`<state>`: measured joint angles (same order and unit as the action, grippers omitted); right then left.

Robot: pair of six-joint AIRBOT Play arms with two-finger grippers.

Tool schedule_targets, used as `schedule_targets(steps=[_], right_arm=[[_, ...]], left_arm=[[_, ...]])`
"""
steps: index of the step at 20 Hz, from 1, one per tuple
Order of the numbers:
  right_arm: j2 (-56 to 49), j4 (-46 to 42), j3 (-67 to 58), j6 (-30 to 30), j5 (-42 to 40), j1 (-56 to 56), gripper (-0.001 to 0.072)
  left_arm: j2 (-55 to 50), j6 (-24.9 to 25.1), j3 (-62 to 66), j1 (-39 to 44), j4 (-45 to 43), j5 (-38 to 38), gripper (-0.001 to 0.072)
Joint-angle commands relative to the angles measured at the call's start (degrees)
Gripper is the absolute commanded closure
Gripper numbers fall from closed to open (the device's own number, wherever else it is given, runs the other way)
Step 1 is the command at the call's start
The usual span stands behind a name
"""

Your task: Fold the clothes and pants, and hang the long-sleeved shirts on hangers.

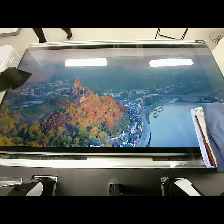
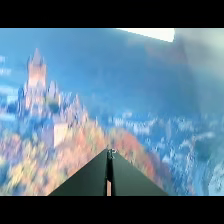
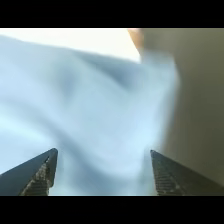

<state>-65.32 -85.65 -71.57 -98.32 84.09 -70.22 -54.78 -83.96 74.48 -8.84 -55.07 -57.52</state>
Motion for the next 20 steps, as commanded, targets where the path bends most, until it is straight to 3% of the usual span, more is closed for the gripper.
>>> schedule_targets(steps=[1, 3, 5, 7, 8, 9, 10, 11, 12, 15, 20], right_arm=[[0.1, 14.6, -16.1, 9.9, -15.6, 3.2, 0.0044], [0.1, 16.0, -24.2, 13.6, -23.8, 12.8, 0.0045], [-0.2, 15.8, -25.5, 13.5, -26.7, 25.5, 0.0045], [-3.3, 15.8, -25.5, 7.8, -19.9, 38.9, 0.0045], [-6.1, 15.7, -25.5, 4.1, -14.7, 45.0, 0.0044], [-9.8, 15.6, -25.5, 2.1, -8.7, 50.6, 0.0037], [-13.5, 15.8, -25.5, 0.7, -3.4, 54.9, 0.0036], [-17.3, 16.2, -25.5, -0.7, 1.1, 58.7, 0.0036], [-20.1, 16.2, -25.5, -1.5, 3.8, 61.5, 0.0037], [-24.4, 14.4, -25.5, -1.6, 4.2, 67.5, 0.0037], [-25.0, 14.7, -25.6, -1.3, 4.0, 70.2, 0.0038]], left_arm=[[-0.7, 2.7, 2.8, 3.1, -0.1, 8.0, 0.0687], [-4.4, 0.4, 7.7, 8.5, -12.3, 9.9, 0.0689], [-10.9, -9.6, 12.6, 13.6, -31.1, 5.0, 0.0689], [-17.2, -12.6, 14.2, 17.0, -42.1, -3.4, 0.0685], [-20.1, -12.8, 14.2, 17.7, -42.0, -8.9, 0.0633], [-22.9, -14.2, 14.2, 18.2, -40.3, -15.5, 0.0341], [-25.5, -16.3, 14.2, 18.4, -38.5, -22.3, -0.0008], [-27.9, -16.9, 13.8, 18.4, -37.0, -28.1, -0.0004], [-28.4, -16.9, 12.3, 18.5, -35.2, -29.0, -0.0004], [-25.5, -21.4, 7.6, 18.7, -35.6, -21.8, -0.0004], [-25.3, -21.1, 7.8, 18.6, -38.9, -21.5, -0.0004]])
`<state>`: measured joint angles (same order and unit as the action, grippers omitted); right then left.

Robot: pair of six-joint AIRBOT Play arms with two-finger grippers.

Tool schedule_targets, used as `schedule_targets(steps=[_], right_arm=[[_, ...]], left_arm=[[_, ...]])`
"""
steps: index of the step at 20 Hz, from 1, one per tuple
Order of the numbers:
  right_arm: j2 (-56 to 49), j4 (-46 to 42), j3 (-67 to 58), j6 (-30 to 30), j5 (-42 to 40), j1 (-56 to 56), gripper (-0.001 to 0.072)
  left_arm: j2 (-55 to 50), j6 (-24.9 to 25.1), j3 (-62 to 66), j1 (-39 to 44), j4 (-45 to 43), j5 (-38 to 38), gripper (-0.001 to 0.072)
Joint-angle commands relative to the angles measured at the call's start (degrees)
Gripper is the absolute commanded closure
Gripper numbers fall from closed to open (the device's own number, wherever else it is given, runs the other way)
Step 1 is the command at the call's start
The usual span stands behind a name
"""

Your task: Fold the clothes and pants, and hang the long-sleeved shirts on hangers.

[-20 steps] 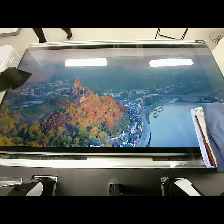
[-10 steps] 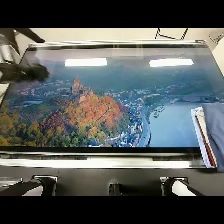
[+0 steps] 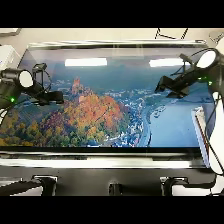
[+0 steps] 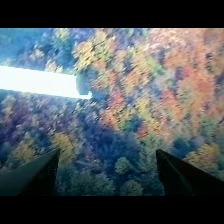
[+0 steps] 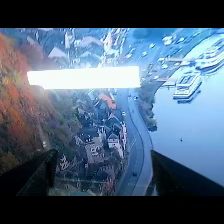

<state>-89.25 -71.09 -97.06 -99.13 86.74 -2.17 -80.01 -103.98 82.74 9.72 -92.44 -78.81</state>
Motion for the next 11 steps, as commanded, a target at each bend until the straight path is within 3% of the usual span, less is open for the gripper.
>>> schedule_targets(steps=[1, 11], right_arm=[[-1.1, -0.1, -0.1, -0.5, 1.4, 2.2, 0.0037], [-1.1, -0.1, -0.1, -0.5, 1.4, 2.2, 0.0038]], left_arm=[[-0.1, -1.0, -0.5, 0.1, -1.6, -0.2, -0.0004], [-0.5, -1.0, -0.5, 0.1, -1.6, -0.2, -0.0004]])
